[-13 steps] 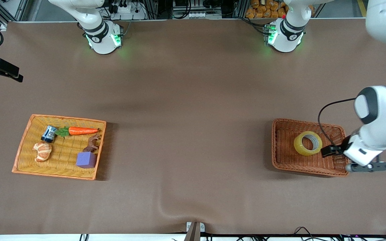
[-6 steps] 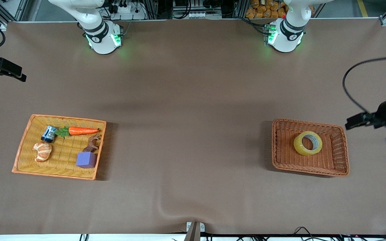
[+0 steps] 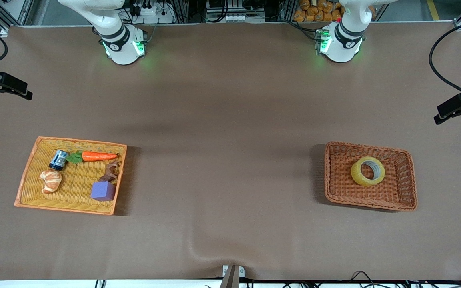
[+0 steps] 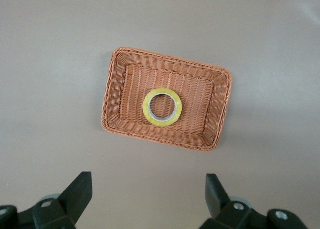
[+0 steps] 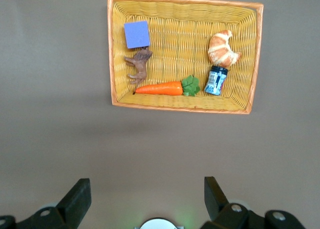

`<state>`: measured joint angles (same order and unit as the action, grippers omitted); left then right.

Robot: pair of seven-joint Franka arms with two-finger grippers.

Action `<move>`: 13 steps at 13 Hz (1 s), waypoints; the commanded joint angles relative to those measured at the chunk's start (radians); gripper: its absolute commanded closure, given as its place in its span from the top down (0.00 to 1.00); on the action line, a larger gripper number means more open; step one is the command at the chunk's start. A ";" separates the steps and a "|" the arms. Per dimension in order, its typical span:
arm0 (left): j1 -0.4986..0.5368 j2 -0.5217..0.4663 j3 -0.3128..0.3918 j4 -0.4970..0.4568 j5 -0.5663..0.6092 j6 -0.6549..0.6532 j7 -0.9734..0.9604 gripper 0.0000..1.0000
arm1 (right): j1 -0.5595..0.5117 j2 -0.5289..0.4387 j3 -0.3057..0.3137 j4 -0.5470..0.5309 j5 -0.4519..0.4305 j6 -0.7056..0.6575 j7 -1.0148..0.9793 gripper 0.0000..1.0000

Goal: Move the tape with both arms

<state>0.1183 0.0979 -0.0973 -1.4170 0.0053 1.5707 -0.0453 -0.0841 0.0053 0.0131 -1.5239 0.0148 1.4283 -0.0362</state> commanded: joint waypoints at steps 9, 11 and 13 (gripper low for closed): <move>-0.098 -0.150 0.102 -0.152 0.004 -0.014 0.053 1.00 | -0.043 -0.007 0.001 -0.045 0.004 0.050 -0.021 1.00; -0.103 -0.153 0.111 -0.152 0.004 -0.052 0.070 1.00 | -0.045 -0.004 0.001 -0.039 0.007 0.052 -0.019 1.00; -0.112 -0.152 0.111 -0.149 0.007 -0.063 0.071 1.00 | -0.049 -0.004 0.001 -0.039 0.011 0.055 -0.019 1.00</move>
<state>0.0258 -0.0285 0.0034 -1.5481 0.0053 1.5245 0.0074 -0.1079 0.0106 0.0000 -1.5558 0.0147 1.4758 -0.0446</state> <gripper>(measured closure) 0.000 0.000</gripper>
